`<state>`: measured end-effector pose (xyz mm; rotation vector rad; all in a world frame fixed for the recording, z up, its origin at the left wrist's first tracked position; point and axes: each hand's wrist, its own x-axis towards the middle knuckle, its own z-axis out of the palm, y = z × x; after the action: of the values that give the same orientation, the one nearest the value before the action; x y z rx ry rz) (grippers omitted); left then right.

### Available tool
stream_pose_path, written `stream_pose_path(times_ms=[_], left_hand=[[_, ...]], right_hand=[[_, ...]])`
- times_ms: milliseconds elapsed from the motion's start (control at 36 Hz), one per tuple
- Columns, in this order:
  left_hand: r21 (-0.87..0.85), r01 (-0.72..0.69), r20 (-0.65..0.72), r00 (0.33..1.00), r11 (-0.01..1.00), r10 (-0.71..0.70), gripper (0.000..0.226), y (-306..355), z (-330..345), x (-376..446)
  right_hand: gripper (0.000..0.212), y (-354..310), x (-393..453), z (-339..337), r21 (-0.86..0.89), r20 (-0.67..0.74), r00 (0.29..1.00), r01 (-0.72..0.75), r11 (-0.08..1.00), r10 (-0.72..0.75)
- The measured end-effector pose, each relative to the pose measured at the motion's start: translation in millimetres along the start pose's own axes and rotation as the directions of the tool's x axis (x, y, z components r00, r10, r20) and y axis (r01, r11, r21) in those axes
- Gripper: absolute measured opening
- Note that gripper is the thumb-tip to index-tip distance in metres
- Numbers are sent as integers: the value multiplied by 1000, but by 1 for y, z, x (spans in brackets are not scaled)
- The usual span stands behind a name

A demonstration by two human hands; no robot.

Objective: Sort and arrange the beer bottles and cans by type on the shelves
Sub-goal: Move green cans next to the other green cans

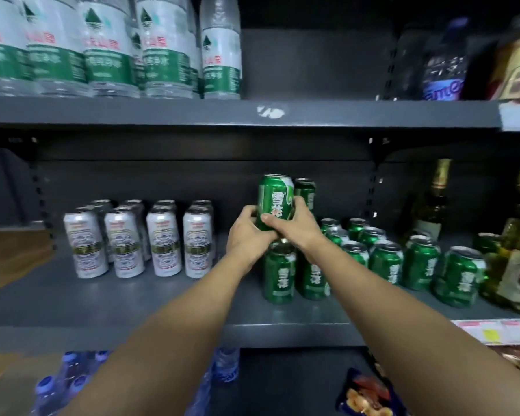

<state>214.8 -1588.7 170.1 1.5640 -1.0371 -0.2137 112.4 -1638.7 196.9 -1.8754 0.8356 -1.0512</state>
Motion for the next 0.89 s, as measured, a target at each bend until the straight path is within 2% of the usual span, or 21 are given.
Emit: stream_pose_path(times_ms=[56, 139, 250, 306, 361, 472, 528, 694, 889], left_hand=[[27, 0, -1, 1000, 1000, 0, 46, 13, 24, 3], [89, -2, 37, 999, 996, -1, 52, 28, 56, 8], [166, 0, 135, 991, 986, -23, 80, 38, 90, 14], [232, 0, 150, 988, 973, -36, 73, 37, 101, 19], [306, 4, 126, 991, 952, -45, 58, 34, 111, 26], [466, -2, 114, 992, 885, -58, 41, 27, 124, 46], [536, -48, 157, 987, 843, -44, 38, 26, 130, 55], [623, -179, 319, 947, 761, -39, 34, 24, 148, 75], [680, -230, 373, 926, 696, -59, 34, 21, 157, 79]], right_hand=[[49, 9, 8, -22, -62, -71, 997, 22, 998, -26], [43, 21, 22, -54, -82, -99, 995, 9, 997, -17], [47, 40, 41, -89, -146, -129, 992, -8, 989, -11], [50, 47, 49, -102, -172, -139, 990, -46, 984, 22], [37, 57, 57, -116, -174, -147, 987, -90, 981, 64], [40, 77, 77, -132, -150, -169, 979, -143, 978, 117], [34, 84, 88, -135, -160, -168, 979, -140, 977, 112], [66, 93, 115, -132, -226, -152, 985, -116, 967, 82], [66, 108, 132, -119, -262, -116, 990, -113, 958, 85]])
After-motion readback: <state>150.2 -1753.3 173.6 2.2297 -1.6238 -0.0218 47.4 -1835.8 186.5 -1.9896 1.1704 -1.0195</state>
